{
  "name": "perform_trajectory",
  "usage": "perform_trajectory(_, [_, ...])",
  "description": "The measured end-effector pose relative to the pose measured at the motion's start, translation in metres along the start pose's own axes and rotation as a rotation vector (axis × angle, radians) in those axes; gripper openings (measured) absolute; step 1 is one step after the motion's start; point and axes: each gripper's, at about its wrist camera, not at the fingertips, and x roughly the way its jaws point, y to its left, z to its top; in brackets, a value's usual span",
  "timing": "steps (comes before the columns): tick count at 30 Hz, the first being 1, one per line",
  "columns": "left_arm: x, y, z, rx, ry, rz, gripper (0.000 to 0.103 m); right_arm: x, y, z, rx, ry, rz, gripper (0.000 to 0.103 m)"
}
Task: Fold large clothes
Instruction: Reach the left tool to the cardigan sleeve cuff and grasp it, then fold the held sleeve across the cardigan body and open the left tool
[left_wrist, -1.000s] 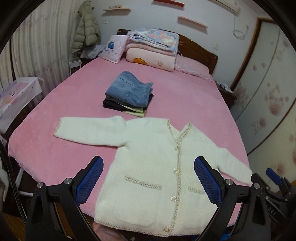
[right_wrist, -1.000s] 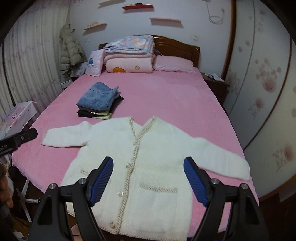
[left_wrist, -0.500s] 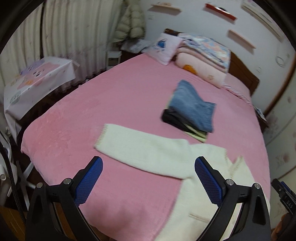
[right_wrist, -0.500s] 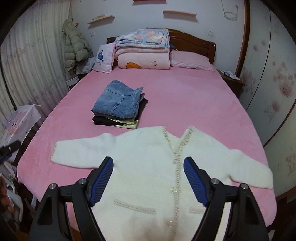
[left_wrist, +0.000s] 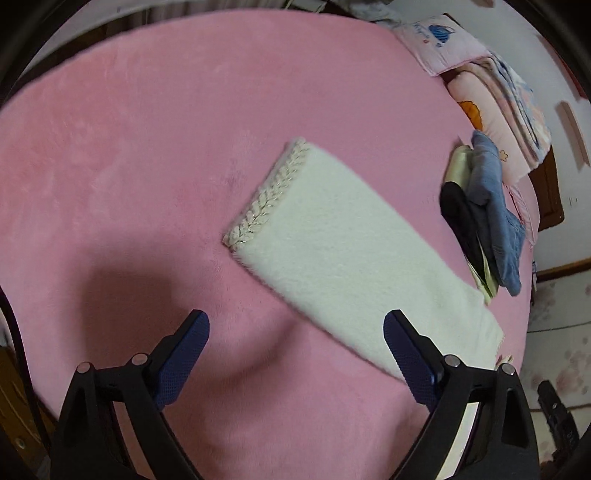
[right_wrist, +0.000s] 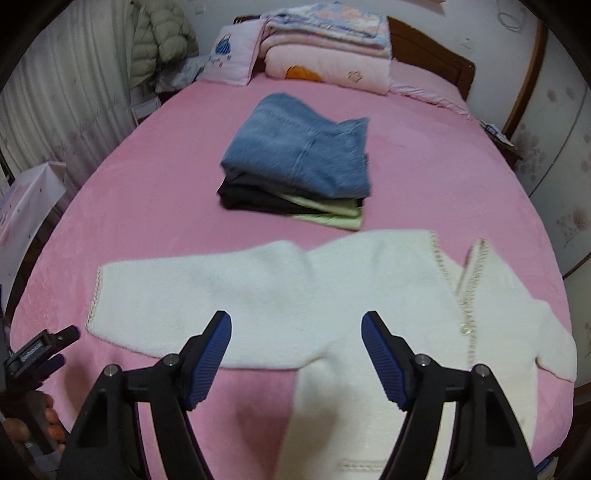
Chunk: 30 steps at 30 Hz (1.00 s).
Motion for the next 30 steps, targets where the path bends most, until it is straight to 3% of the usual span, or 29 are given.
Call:
perform_trajectory(3, [0.033,0.019,0.007,-0.054,0.043,-0.046,0.082,0.021,0.024,-0.005,-0.035,0.036,0.004,0.073])
perform_trajectory(10, [0.071,0.033,0.022,-0.127,0.018,-0.116,0.079,0.049,0.049,-0.011,-0.045,0.105,0.002,0.071])
perform_trajectory(12, [0.077,0.027,0.027,-0.125,-0.001,-0.097,0.052,0.052,0.051,-0.012,-0.042,0.119,0.003,0.071])
perform_trajectory(14, [0.08,0.022,0.034,-0.118,-0.002,-0.086,0.012,0.054,0.051,-0.012,-0.041,0.126,-0.002,0.071])
perform_trajectory(17, [0.074,0.016,0.039,-0.122,-0.001,-0.083,0.007,0.054,0.049,-0.013,-0.04,0.132,-0.006,0.071])
perform_trajectory(20, [0.054,-0.006,0.038,-0.047,-0.04,-0.067,0.007,0.052,0.043,-0.015,-0.027,0.137,-0.013,0.071])
perform_trajectory(24, [0.017,-0.046,0.039,0.034,-0.089,-0.145,0.006,0.045,0.021,-0.019,0.019,0.141,-0.017,0.071])
perform_trajectory(30, [-0.042,-0.174,0.013,0.281,-0.143,-0.309,0.006,0.029,-0.036,-0.03,0.104,0.131,-0.052,0.071])
